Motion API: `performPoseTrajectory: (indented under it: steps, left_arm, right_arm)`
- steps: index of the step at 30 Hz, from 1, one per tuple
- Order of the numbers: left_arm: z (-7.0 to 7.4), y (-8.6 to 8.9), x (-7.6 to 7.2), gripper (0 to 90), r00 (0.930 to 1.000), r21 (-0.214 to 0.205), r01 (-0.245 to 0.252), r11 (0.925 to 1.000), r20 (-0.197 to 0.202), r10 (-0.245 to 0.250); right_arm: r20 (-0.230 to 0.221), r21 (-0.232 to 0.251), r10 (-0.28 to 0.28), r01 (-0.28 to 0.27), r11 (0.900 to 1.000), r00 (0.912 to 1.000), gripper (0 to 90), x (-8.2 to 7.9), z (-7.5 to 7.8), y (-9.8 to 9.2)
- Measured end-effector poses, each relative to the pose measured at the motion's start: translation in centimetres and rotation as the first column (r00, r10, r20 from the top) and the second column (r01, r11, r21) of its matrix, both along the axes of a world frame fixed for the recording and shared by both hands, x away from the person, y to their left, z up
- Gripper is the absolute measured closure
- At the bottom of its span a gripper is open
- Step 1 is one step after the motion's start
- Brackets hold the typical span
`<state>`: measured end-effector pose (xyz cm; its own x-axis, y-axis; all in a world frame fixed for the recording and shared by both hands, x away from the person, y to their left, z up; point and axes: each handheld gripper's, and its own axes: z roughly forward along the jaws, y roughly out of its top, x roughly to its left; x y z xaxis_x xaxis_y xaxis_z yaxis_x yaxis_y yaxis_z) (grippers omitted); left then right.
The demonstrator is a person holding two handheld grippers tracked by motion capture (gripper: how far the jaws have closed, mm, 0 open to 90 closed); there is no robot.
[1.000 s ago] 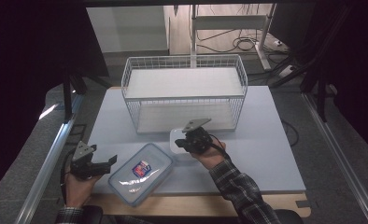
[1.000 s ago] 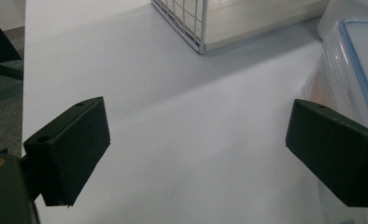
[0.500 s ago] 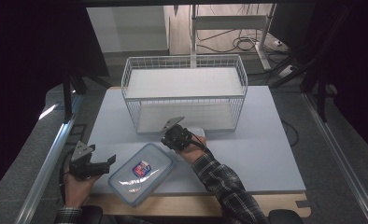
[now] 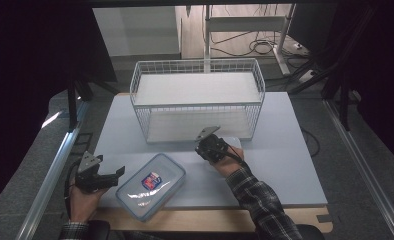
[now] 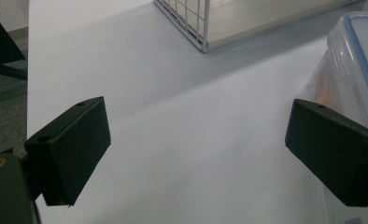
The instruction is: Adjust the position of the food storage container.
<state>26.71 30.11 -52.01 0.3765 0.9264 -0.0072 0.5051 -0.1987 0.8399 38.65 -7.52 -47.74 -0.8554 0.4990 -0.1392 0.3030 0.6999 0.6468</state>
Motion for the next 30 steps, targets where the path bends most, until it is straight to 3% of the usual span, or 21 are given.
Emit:
performPoseTrajectory:
  steps: [6,13,18,19,21,26,27,28,29,30]
  left_arm:
    - [0.0,-0.1,0.0,7.7,1.0,-0.002,-0.001,1.0,-0.002,0.001]
    - [0.0,-0.1,0.0,8.2,1.0,-0.002,0.002,1.0,-0.006,-0.002]
    - [0.0,-0.2,0.0,9.5,0.9999,-0.002,0.007,1.0,-0.008,-0.007]
    - [0.0,-0.2,0.0,9.8,0.9999,-0.005,0.007,1.0,-0.008,-0.007]
    - [0.0,-0.1,0.0,10.2,0.9999,-0.011,0.008,0.9999,-0.009,-0.008]
    - [0.0,-0.1,0.0,13.9,0.9998,-0.017,0.015,0.9997,-0.013,-0.015]
    - [0.1,-0.2,0.0,14.8,0.9997,-0.016,0.016,0.9997,-0.018,-0.016]
    - [0.1,-0.2,0.0,15.4,0.9997,-0.016,0.016,0.9997,-0.018,-0.016]
    - [0.1,-0.2,0.0,16.2,0.9996,-0.016,0.013,0.9998,-0.023,-0.013]
    - [0.1,-0.2,0.0,16.9,0.9996,-0.016,0.013,0.9998,-0.023,-0.013]
  right_arm:
    - [-0.021,0.051,-0.079,0.08,0.9955,0.9966,89.8,-0.3,0.1,-4.2]
    - [-0.016,0.069,-0.136,0.137,0.9881,0.9906,89.9,-0.4,0.1,-6.9]
    - [-0.017,0.087,-0.191,0.192,0.9775,0.9814,89.8,0.1,0.1,-9.1]
    - [-0.008,0.082,-0.22,0.219,0.9722,0.9756,89.8,0.2,0.1,-9.9]
    - [-0.006,0.079,-0.225,0.224,0.9713,0.9744,89.8,0.2,0.2,-10.2]
    - [0.002,0.08,-0.275,0.273,0.9585,0.9616,89.8,0.4,0.2,-12.1]
    - [0.006,0.079,-0.296,0.295,0.9523,0.9552,89.8,0.5,0.2,-13.0]
    - [0.006,0.079,-0.296,0.295,0.9523,0.9552,89.8,0.5,0.2,-13.0]
    - [0.002,0.086,-0.327,0.326,0.9415,0.9449,89.8,0.5,0.1,-13.8]
    - [-0.002,0.091,-0.335,0.334,0.9382,0.9422,89.7,0.5,0.0,-13.9]
